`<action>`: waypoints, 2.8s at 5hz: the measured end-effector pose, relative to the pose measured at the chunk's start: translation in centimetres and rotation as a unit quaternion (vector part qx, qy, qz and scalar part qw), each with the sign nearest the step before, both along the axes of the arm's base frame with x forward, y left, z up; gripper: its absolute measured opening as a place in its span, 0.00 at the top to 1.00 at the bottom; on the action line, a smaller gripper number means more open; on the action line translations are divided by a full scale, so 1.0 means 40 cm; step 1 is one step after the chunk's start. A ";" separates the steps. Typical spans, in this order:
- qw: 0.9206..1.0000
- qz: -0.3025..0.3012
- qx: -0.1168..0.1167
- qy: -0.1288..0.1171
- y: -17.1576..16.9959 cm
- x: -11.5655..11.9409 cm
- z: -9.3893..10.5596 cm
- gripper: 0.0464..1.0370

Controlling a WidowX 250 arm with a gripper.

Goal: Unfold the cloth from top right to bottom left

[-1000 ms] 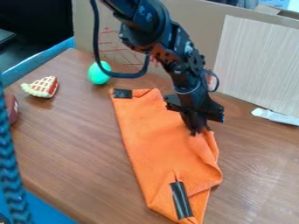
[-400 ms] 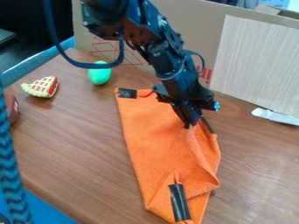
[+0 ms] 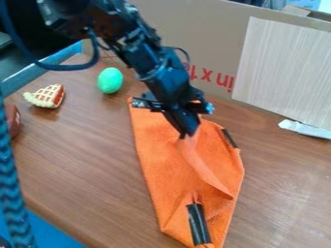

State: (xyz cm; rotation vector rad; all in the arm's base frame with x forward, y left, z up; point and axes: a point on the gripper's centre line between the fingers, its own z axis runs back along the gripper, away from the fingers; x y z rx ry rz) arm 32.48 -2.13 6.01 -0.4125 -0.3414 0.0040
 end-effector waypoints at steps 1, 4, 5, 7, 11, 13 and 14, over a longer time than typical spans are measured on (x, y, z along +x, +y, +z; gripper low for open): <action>0.999 -0.013 -0.024 0.029 0.046 -0.038 -0.001 0.98; 0.994 -0.069 -0.059 0.061 0.128 -0.136 0.045 0.98; 0.993 -0.072 -0.066 0.068 0.151 -0.162 0.063 0.98; 0.993 -0.037 -0.072 0.083 0.228 -0.206 0.061 0.98; 0.996 0.044 -0.057 0.049 0.299 -0.285 0.064 0.98; 0.997 0.059 -0.035 0.024 0.326 -0.315 0.057 0.97; 0.996 0.076 -0.038 0.016 0.343 -0.332 0.052 0.93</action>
